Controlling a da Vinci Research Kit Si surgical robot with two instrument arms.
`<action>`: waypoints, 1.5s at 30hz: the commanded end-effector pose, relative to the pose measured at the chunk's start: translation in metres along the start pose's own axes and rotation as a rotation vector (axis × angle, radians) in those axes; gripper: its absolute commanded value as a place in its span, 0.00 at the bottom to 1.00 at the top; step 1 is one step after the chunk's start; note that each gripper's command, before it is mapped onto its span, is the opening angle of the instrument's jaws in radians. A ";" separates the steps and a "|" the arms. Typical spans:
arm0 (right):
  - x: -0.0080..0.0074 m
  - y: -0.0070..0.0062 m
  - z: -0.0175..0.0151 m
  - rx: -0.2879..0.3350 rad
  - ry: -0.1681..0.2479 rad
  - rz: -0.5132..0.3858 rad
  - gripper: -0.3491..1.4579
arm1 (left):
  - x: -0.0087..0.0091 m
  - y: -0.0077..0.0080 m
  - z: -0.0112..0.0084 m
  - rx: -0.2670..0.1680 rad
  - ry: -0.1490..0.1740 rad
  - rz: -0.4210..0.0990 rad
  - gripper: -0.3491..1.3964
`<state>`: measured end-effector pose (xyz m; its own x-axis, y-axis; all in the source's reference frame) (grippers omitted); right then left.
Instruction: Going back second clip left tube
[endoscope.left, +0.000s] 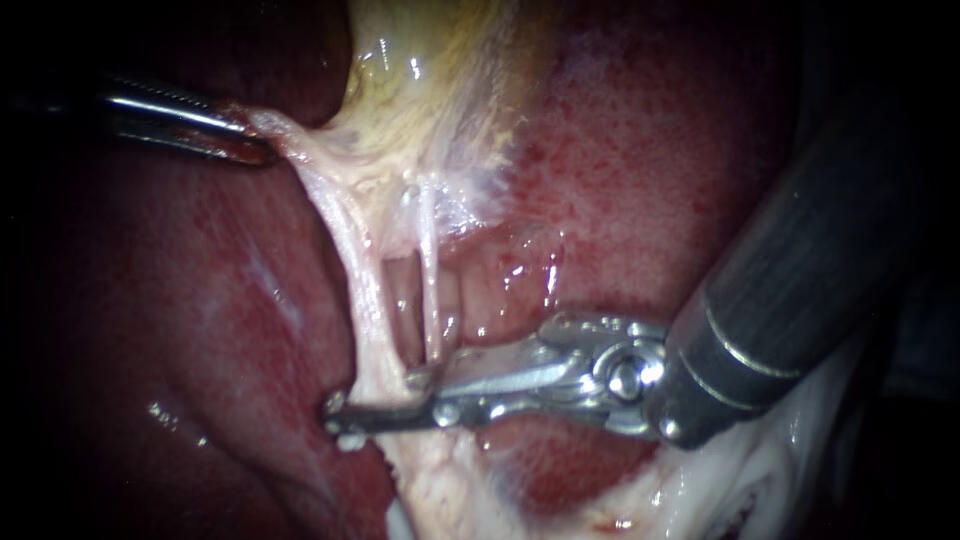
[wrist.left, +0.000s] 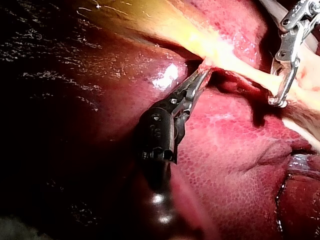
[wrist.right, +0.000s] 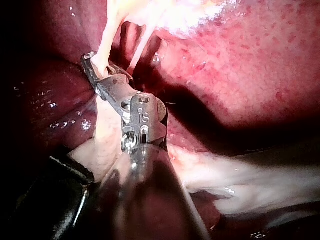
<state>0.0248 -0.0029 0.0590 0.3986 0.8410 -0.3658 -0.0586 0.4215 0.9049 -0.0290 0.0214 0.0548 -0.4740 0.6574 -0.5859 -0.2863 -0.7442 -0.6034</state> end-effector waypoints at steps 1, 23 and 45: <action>0.0000 0.0002 0.0003 0.008 0.005 -0.006 0.20 | 0.0000 0.0000 0.0000 0.000 0.000 0.000 0.00; 0.0003 0.0013 -0.0054 -0.123 0.066 -0.420 0.47 | -0.0001 -0.0001 -0.0004 -0.002 0.000 0.001 0.00; -0.0009 0.0003 -0.0193 -0.194 0.063 -0.639 0.47 | -0.0002 -0.0001 -0.0004 -0.003 0.000 0.001 0.00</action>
<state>0.0065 0.0032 0.0553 0.3554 0.4162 -0.8369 0.0058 0.8944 0.4472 -0.0285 0.0214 0.0548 -0.4746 0.6564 -0.5865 -0.2831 -0.7447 -0.6044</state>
